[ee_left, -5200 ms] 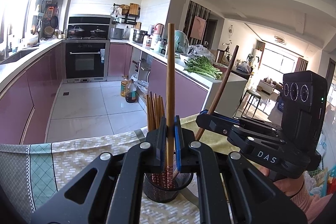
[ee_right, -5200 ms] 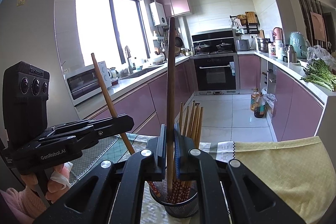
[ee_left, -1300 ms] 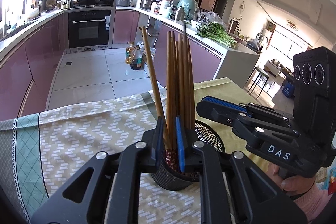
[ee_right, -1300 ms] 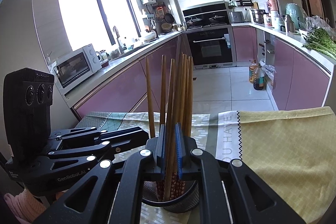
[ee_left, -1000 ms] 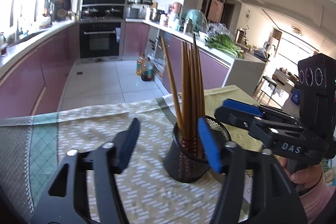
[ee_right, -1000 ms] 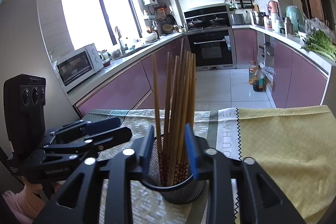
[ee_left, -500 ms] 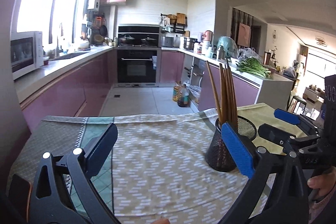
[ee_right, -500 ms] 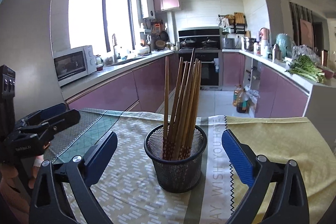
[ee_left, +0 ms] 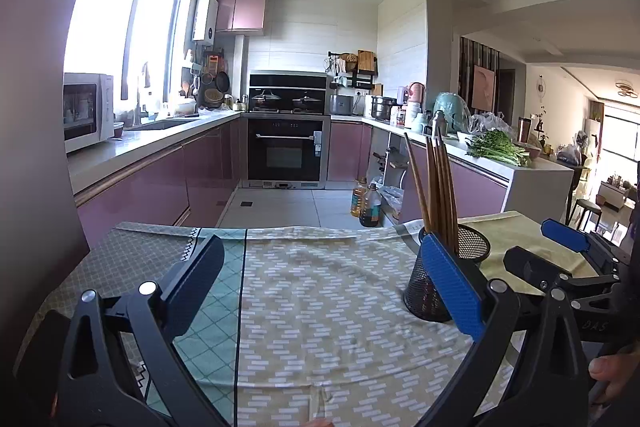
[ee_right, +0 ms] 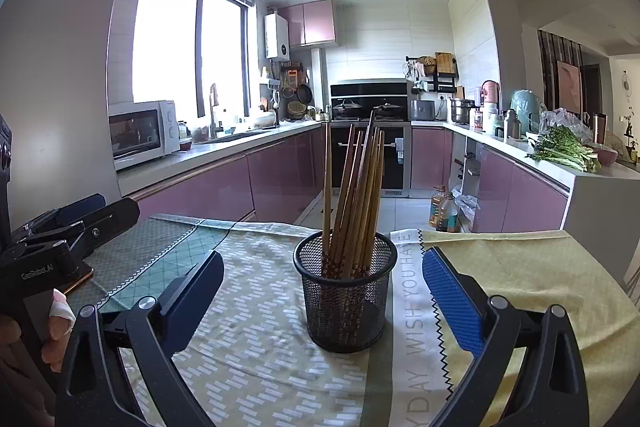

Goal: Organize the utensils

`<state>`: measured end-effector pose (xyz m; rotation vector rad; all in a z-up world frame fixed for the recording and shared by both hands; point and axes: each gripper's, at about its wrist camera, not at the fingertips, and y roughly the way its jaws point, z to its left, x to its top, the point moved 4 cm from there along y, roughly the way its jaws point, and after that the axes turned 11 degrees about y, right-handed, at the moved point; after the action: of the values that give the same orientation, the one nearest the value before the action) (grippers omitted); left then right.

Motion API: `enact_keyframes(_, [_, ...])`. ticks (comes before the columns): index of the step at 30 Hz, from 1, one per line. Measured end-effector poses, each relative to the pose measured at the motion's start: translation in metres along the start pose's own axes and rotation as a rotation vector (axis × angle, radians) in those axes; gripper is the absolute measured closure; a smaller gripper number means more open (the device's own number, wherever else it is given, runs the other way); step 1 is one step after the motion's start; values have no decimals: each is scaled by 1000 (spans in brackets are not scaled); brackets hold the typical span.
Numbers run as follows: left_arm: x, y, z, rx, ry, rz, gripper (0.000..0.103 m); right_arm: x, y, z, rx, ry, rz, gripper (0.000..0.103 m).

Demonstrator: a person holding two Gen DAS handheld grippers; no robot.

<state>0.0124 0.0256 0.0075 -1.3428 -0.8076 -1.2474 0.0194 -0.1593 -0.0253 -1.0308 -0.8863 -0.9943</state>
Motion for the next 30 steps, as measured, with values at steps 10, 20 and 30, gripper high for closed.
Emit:
enact_keyframes(10, [-5, -14, -2, 33, 17, -25, 6, 2, -13, 8, 7, -7, -33, 7])
enact_keyframes(20, [-6, -19, -4, 44, 28, -31, 6, 2, -15, 10, 7, -7, -41, 7])
enact_keyframes(30, [-7, -22, -6, 44, 22, -39, 6, 2, -15, 10, 5, -3, -46, 7])
